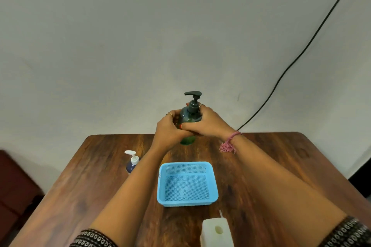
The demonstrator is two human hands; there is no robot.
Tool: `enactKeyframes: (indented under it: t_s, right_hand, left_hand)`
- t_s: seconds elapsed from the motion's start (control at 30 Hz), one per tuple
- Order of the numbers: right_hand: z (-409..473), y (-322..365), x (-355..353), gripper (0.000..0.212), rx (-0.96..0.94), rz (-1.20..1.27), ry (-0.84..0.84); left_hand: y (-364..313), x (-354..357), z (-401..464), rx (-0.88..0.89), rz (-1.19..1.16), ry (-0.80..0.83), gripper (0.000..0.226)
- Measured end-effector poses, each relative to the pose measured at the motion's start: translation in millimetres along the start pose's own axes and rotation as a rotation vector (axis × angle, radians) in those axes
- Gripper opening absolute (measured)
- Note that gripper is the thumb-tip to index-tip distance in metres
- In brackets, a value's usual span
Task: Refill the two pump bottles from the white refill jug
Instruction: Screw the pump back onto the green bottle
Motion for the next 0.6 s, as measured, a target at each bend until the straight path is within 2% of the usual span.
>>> enactKeyframes:
  t_s: [0.13, 0.3, 0.43, 0.6]
  right_hand:
    - [2, -15, 39, 0.060, 0.051, 0.018, 0.086]
    - [0, -52, 85, 0.065, 0.199, 0.129, 0.187]
    - [-5, -78, 113, 0.063, 0.270, 0.037, 0.219]
    - [-8, -100, 145, 0.063, 0.342, 0.044, 0.237]
  left_hand:
    - [35, -11, -9, -0.089, -0.033, 0.041, 0.074]
    - [86, -18, -20, -0.148, -0.005, 0.045, 0.069]
    - [125, -14, -29, -0.204, 0.069, 0.091, 0.072]
    - [164, -11, -40, -0.258, 0.092, 0.077, 0.070]
Point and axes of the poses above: each hand's wrist, its own z-axis towards the middle knuckle, its own x-axis out of the palm, y = z × x, the point moved 8 cm from there along z, towards the middle knuckle, and after that the axes turned 12 degrees about -z, right-handed, at the moved point
